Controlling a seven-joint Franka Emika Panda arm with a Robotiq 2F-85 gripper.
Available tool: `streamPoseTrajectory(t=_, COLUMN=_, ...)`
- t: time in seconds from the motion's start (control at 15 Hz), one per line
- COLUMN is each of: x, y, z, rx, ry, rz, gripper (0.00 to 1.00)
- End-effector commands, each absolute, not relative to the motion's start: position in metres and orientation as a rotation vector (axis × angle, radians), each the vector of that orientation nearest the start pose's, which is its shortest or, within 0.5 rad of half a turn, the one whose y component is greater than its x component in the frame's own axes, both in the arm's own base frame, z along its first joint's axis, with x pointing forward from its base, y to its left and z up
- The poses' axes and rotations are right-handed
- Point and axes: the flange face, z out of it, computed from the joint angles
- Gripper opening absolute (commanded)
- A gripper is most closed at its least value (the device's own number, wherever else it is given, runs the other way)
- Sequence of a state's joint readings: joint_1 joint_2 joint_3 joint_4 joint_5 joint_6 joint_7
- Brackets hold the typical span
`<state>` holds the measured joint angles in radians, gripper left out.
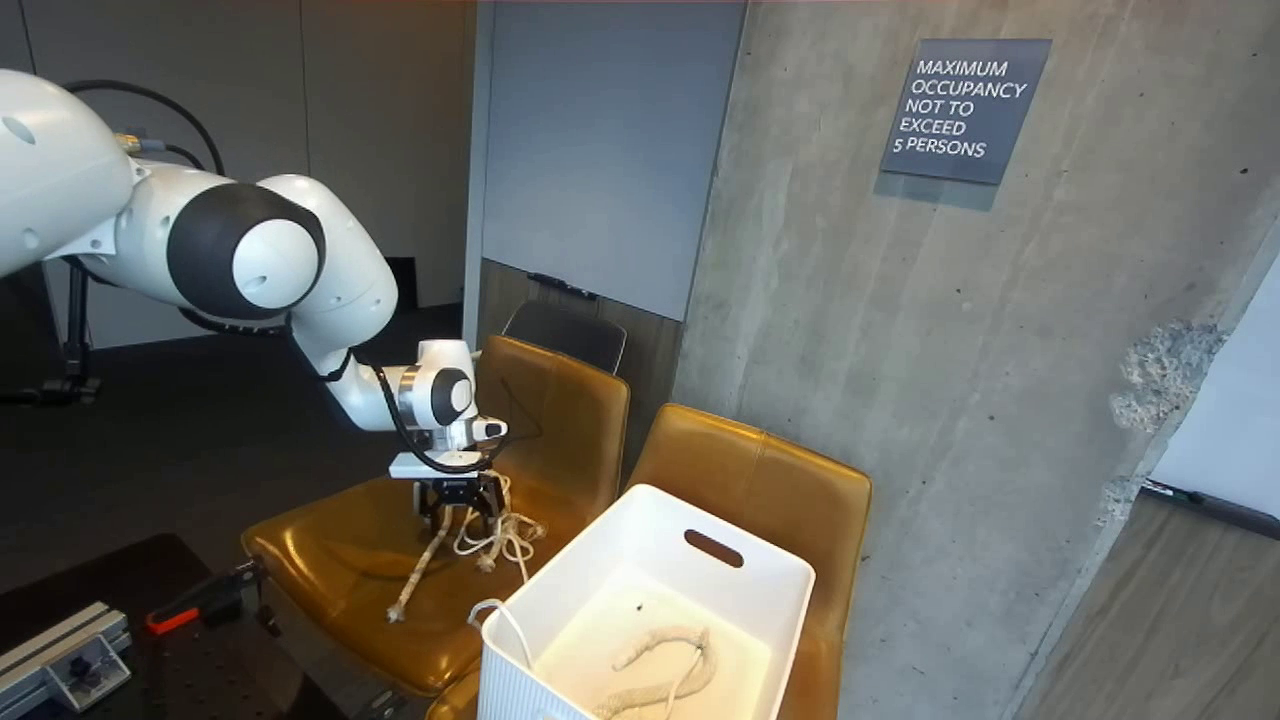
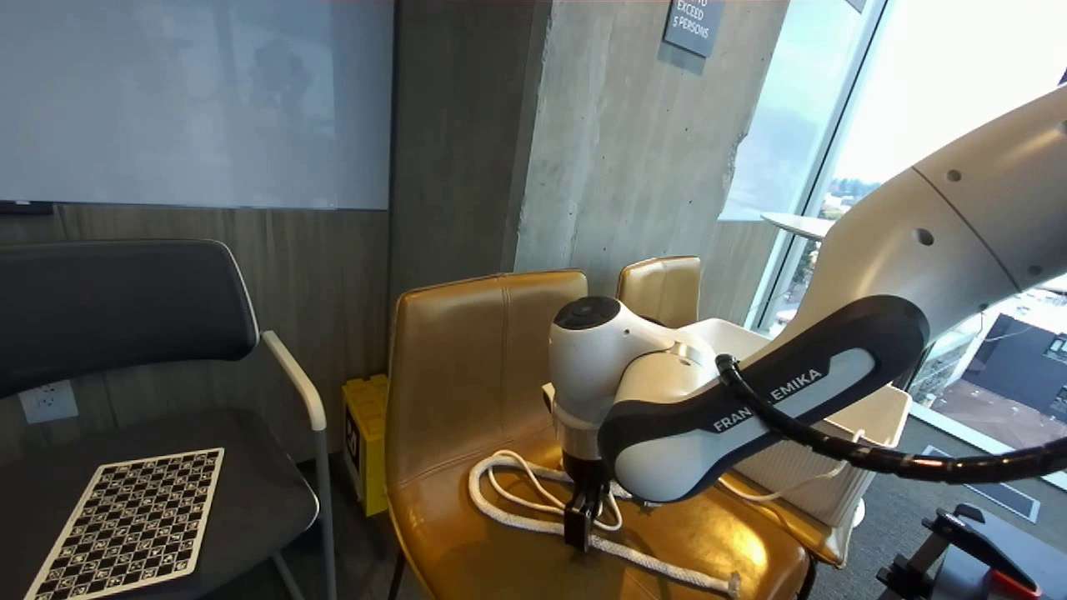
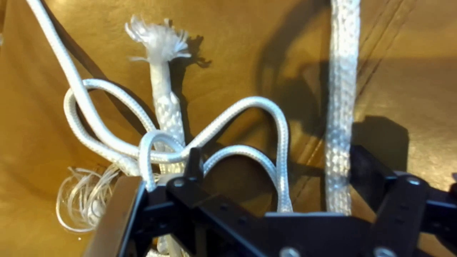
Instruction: Put the white cords in the storage container.
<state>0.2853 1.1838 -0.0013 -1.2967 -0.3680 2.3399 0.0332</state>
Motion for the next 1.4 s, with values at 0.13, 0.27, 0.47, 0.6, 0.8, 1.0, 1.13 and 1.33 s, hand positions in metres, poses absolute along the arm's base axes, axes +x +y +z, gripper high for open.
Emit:
streamPoseTrajectory(t=0.13, x=0.695, y=0.185, z=0.004, rx=-3.347, ry=-0.914, rz=0.173, gripper=1.0)
streamPoseTrajectory(t=0.27, x=0.701, y=0.182, z=0.004, rx=-3.362, ry=-0.912, rz=0.163, gripper=1.0)
streamPoseTrajectory(t=0.47, x=0.71, y=0.177, z=0.007, rx=-3.379, ry=-0.902, rz=0.161, gripper=1.0)
streamPoseTrajectory(t=0.6, x=0.715, y=0.174, z=0.007, rx=-3.39, ry=-0.9, rz=0.154, gripper=1.0)
streamPoseTrajectory(t=0.8, x=0.72, y=0.167, z=0.005, rx=-3.406, ry=-0.889, rz=0.17, gripper=1.0)
streamPoseTrajectory(t=1.0, x=0.724, y=0.157, z=0.0, rx=-3.416, ry=-0.865, rz=0.216, gripper=1.0)
streamPoseTrajectory(t=1.13, x=0.723, y=0.15, z=-0.007, rx=-3.413, ry=-0.849, rz=0.266, gripper=1.0)
streamPoseTrajectory(t=1.33, x=0.719, y=0.143, z=-0.018, rx=-3.403, ry=-0.835, rz=0.362, gripper=0.73)
